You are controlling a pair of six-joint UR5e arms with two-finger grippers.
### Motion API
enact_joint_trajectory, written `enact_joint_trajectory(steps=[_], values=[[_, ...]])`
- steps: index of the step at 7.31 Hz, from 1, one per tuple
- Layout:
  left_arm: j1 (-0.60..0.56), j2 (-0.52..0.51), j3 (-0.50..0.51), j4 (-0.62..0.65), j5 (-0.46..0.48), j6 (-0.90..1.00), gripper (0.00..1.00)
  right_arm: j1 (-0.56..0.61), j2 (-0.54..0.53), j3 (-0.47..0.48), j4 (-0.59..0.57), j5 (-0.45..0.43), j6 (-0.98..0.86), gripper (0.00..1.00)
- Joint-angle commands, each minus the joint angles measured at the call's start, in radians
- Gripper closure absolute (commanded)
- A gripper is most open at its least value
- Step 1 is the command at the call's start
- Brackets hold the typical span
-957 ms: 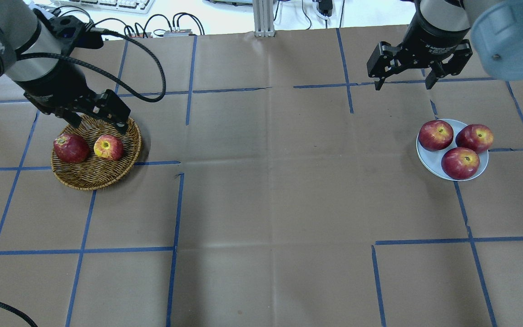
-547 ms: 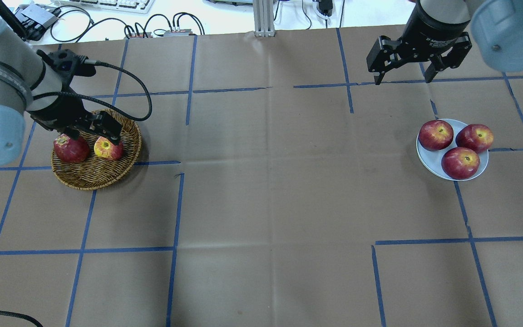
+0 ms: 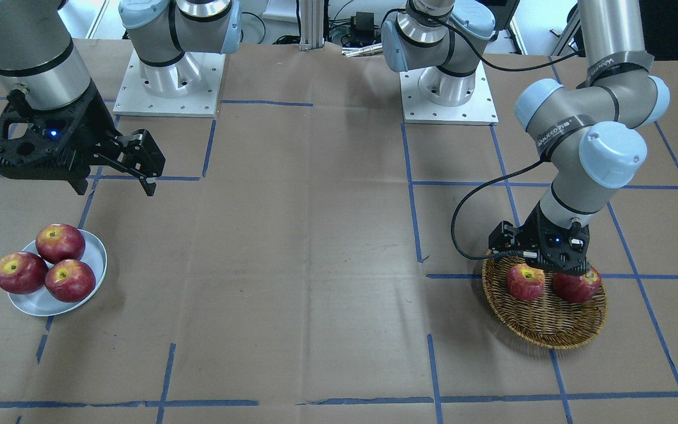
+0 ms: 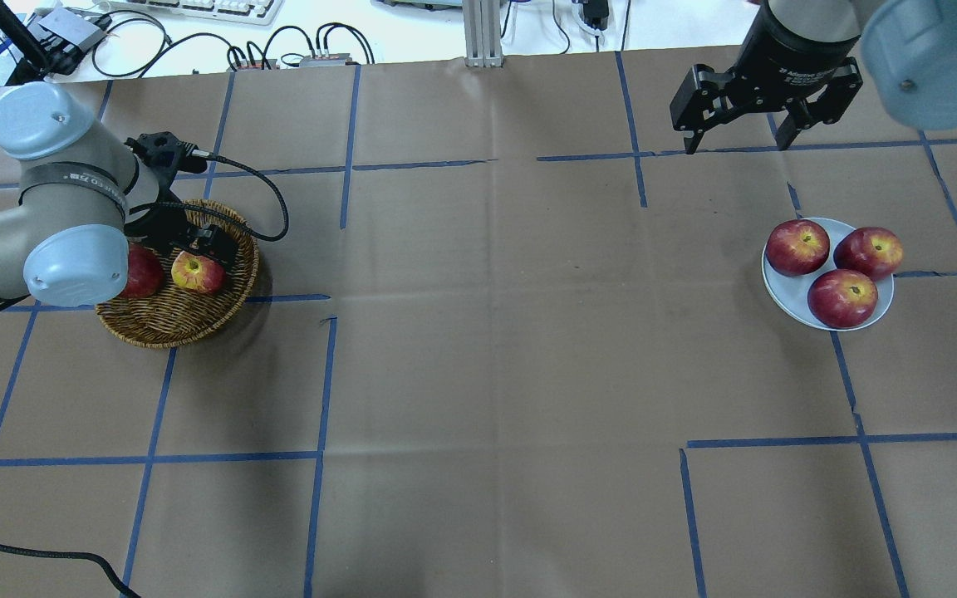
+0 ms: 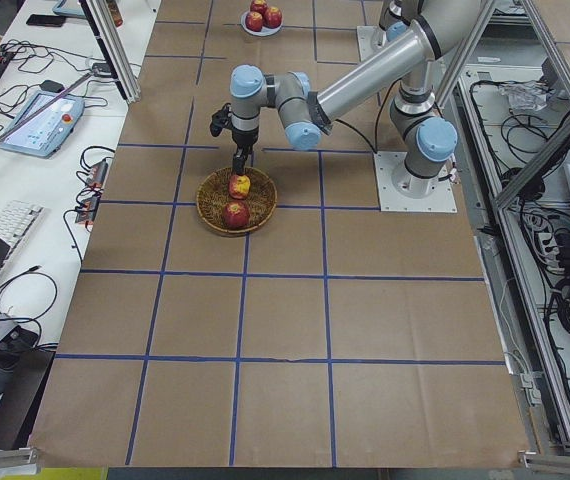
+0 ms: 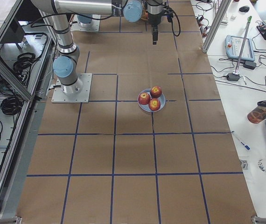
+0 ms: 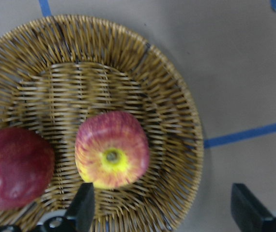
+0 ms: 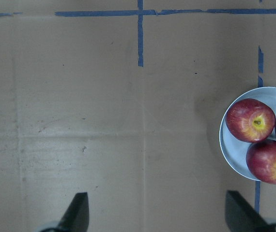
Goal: Transfer apple from basket to plate
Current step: 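Lower the left gripper and close it on the yellow-red apple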
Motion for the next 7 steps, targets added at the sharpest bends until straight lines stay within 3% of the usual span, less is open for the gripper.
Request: enact_joint_trajectory(steps=[1,4,6,7], values=[[0.008,-0.057,0.035,0.017,0.0,0.007,0.01,0.0,0.0,0.002,0.0,0.001,0.0,0.0],[0.04,-0.098,0.027,0.022,0.001,0.033,0.01,0.0,0.0,0.005,0.002,0.0,0.001,0.0],[0.04,-0.14,0.033,0.022,0.001,0.032,0.01,0.0,-0.006,0.002,0.067,-0.002,0.004,0.0],[0.04,-0.141,0.029,0.022,0.001,0.03,0.06,0.0,-0.009,0.004,0.067,-0.002,0.004,0.0]])
